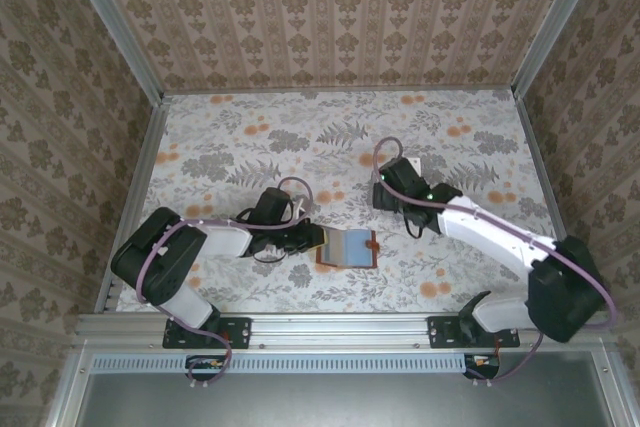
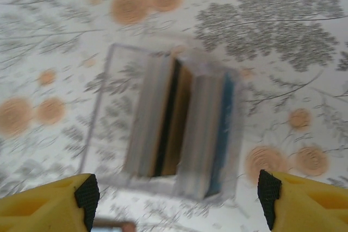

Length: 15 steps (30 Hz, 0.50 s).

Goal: Put the credit cards into the card holder

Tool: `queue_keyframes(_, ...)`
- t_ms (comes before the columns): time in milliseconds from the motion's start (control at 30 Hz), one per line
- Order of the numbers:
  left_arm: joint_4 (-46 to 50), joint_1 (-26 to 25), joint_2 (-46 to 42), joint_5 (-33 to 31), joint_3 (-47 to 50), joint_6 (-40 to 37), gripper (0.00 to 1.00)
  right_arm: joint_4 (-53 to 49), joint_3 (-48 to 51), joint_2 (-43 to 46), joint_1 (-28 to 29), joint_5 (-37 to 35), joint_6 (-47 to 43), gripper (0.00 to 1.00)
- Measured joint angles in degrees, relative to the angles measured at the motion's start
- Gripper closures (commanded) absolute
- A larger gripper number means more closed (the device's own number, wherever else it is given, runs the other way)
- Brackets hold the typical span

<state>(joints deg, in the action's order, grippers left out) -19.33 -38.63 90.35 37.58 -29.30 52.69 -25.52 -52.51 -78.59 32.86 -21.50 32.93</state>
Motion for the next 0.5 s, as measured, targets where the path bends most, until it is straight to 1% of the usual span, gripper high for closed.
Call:
queue_keyframes(133,0.02,-0.81,0.13,-0.09,-0.5,0.0,0.86,-1.95,-5.64,-7.91,-2.95,0.42,-0.59,0.19)
queue_keyframes(300,0.28,-1.49,0.92,-0.09,-1.2,0.0,0.86,-4.37,-13.11,-16.48,-3.37,1.49,-2.36,0.19)
queue_keyframes(500,0.7,-1.9,0.92,-1.25,-1.46,0.0,0.86,-5.95,-15.21,-20.55,-3.37,1.7,-3.21,0.21)
